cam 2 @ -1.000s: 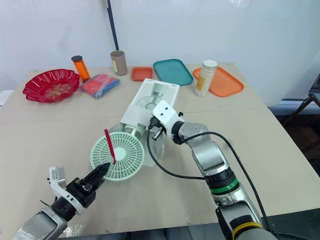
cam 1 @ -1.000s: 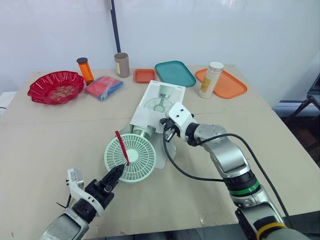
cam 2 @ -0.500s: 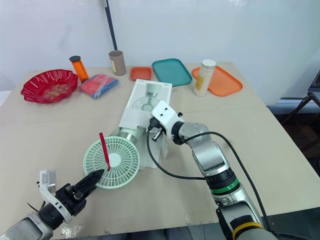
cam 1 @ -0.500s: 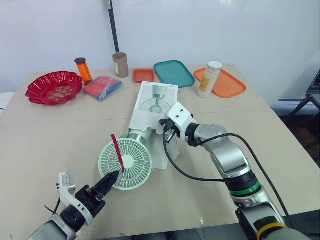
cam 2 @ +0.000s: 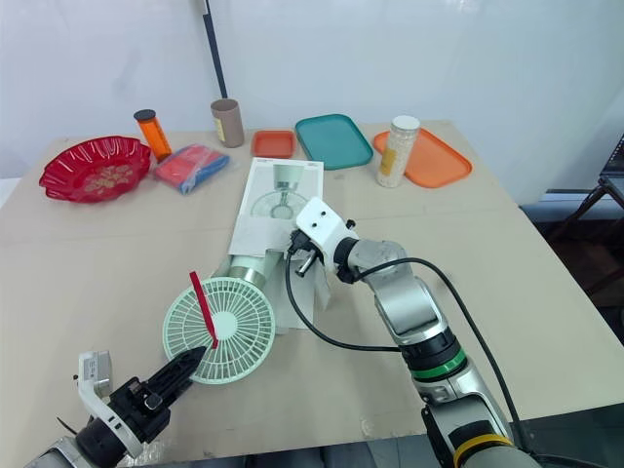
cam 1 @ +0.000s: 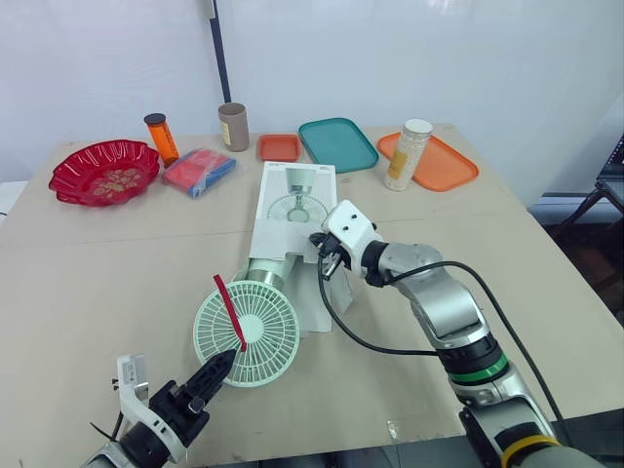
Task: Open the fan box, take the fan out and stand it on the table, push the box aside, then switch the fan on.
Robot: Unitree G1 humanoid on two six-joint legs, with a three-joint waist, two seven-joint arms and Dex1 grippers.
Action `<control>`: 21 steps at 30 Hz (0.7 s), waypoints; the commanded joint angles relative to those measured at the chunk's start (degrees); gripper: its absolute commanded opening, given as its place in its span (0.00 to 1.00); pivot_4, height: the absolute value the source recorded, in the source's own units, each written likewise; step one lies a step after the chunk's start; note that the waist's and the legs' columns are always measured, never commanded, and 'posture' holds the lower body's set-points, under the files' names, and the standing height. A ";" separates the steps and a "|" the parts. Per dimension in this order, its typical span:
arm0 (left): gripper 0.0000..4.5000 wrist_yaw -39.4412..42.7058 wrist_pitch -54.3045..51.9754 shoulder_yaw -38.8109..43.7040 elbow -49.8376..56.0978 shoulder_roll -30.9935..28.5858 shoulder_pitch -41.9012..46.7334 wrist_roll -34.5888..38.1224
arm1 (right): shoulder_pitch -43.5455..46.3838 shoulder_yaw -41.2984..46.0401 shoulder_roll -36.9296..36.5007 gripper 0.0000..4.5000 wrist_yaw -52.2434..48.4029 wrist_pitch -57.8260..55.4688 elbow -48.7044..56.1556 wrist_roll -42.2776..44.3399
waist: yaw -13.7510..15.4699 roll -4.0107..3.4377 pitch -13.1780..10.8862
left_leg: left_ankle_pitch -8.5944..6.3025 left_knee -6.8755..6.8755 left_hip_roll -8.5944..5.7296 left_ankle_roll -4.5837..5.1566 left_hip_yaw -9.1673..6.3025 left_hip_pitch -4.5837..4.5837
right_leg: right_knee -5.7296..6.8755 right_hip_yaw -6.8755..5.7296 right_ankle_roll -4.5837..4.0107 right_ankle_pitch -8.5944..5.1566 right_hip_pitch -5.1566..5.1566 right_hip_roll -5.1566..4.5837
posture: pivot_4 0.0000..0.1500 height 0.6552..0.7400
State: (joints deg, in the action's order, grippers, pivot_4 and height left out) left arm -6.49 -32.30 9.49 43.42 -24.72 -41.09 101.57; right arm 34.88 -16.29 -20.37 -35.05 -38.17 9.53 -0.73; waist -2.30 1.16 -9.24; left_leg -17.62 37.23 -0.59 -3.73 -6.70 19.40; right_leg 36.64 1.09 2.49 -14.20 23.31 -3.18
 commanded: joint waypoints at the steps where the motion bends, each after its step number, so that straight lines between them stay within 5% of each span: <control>1: 0.37 -4.03 0.56 -1.22 -6.68 1.20 -2.75 -3.14 | -1.04 -0.89 -0.67 0.00 -0.14 -1.88 -0.62 -0.35 | 0.00 -0.03 0.00 | 0.00 0.00 0.00 0.00 0.00 0.00 | 0.00 0.00 0.00 0.00 0.00 0.00 | 1.00 1.00; 8: 0.37 -4.93 1.08 -2.02 -7.97 3.16 0.24 -3.61 | -1.33 -0.79 -0.58 0.00 0.20 -2.58 0.27 -0.23 | 0.35 -0.16 0.04 | 0.00 0.01 -0.04 0.00 -0.08 -0.01 | 0.00 -0.01 0.04 0.01 -0.06 -0.02 | 1.00 1.00; 10: 0.59 -5.36 0.74 -2.66 -7.23 2.87 0.70 -3.73 | -1.36 -0.79 -0.57 0.00 0.25 -2.69 0.36 -0.22 | 0.41 -0.18 0.04 | 0.01 0.02 -0.05 0.00 -0.11 -0.02 | 0.00 -0.02 0.05 0.02 -0.08 -0.02 | 1.00 1.00; 16: 1.00 -6.75 1.23 -2.27 -6.14 2.84 1.22 -3.86 | -1.48 -0.74 -0.55 0.00 0.39 -2.96 0.60 -0.27 | 1.05 -0.34 -0.01 | 0.02 0.02 -0.11 0.00 -0.18 0.01 | 0.00 -0.02 0.10 0.02 -0.08 -0.05 | 1.00 1.00; 21: 1.00 -6.03 1.60 0.38 -4.46 2.00 -0.23 -2.50 | -1.69 -0.71 -0.64 0.00 0.33 -2.78 0.70 -0.25 | 1.05 -0.36 -0.05 | 0.03 0.02 -0.14 -0.01 -0.21 0.02 | 0.00 -0.02 0.11 0.01 -0.08 -0.06 | 1.00 1.00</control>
State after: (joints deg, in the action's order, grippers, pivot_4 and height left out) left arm -10.03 -31.01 8.83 40.54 -21.66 -39.59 100.08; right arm 34.34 -15.96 -20.52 -34.56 -39.88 10.80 -0.79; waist -1.24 0.81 -9.28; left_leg -17.59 37.25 -0.72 -3.74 -6.90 19.42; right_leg 36.64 1.07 2.60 -14.19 23.24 -3.23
